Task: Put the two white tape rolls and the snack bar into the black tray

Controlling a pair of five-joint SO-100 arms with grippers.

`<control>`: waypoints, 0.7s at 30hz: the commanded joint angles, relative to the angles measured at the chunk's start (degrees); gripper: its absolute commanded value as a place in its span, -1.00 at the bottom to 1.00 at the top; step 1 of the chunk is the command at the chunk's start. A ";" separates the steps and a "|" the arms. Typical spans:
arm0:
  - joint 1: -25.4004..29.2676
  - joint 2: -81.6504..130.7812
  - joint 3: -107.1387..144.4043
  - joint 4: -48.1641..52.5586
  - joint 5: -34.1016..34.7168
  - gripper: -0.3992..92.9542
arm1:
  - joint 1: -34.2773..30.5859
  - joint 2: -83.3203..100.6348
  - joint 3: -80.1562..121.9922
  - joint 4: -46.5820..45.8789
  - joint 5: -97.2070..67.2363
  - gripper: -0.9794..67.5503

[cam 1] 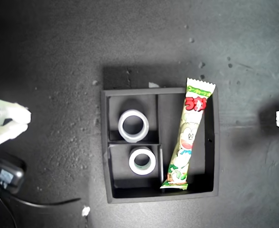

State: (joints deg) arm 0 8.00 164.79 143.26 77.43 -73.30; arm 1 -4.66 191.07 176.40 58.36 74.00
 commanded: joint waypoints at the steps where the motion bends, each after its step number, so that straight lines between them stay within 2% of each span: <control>1: 1.67 13.71 17.31 -5.89 -3.60 -0.99 | 0.62 0.79 2.55 -0.70 -1.76 -0.99; 6: 2.20 28.92 29.71 -4.13 -4.22 -0.99 | 2.46 0.79 2.64 7.12 3.08 -0.99; 10: 1.85 29.18 32.78 -3.96 -3.34 -0.99 | 2.20 0.26 2.64 13.45 2.46 -0.98; 12: 1.85 29.18 35.77 -6.15 -1.41 -0.99 | 4.48 0.62 2.64 17.23 1.93 -0.98; 14: 1.76 29.18 36.56 -6.33 -0.70 -0.99 | 4.57 0.79 2.64 16.35 -0.18 -0.98; 16: 0.79 29.18 36.56 -5.89 0.88 -0.99 | 5.54 0.79 2.64 16.35 -8.96 -0.98; 18: -0.70 29.18 36.56 -4.22 0.00 -0.99 | 6.24 0.70 2.64 18.46 -11.34 -0.98; 21: -3.16 29.27 36.56 -0.79 2.90 -0.99 | 5.62 0.79 2.64 18.37 -13.36 -0.98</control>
State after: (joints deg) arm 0 7.21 191.25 176.66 74.62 -72.95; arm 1 1.32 191.69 178.33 76.29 76.38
